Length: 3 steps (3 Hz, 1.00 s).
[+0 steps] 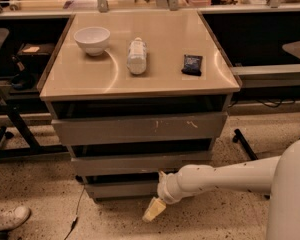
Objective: Open bottom drawer
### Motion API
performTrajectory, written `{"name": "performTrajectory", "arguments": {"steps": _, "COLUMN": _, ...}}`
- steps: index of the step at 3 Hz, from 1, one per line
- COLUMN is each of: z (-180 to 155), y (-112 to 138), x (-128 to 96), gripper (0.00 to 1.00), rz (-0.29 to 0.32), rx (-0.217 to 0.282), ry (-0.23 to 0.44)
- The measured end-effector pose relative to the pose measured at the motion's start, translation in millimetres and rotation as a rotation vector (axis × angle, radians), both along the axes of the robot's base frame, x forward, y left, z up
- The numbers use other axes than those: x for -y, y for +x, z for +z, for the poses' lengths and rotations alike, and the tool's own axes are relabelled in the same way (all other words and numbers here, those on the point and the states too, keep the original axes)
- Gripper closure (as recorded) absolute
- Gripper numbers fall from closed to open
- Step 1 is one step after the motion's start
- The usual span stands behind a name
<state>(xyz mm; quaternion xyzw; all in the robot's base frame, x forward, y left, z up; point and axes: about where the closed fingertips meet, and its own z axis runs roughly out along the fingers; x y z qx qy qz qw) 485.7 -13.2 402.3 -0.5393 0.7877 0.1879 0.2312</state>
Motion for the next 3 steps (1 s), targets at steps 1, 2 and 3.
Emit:
{"name": "performTrajectory", "arguments": {"steps": 1, "z": -42, "y": 12, "x": -10, "gripper": 0.00, "rz": -0.017, "rx": 0.012, "ry": 0.026}}
{"name": "performTrajectory", "arguments": {"steps": 2, "z": -76, "y": 22, "x": -10, "gripper": 0.00, "rz": -0.036, "rx": 0.021, "ry": 0.030}}
{"name": "performTrajectory", "arguments": {"steps": 3, "z": -104, "y": 27, "x": -5, "gripper": 0.00, "rz": -0.052, "rx": 0.020, "ry": 0.023}}
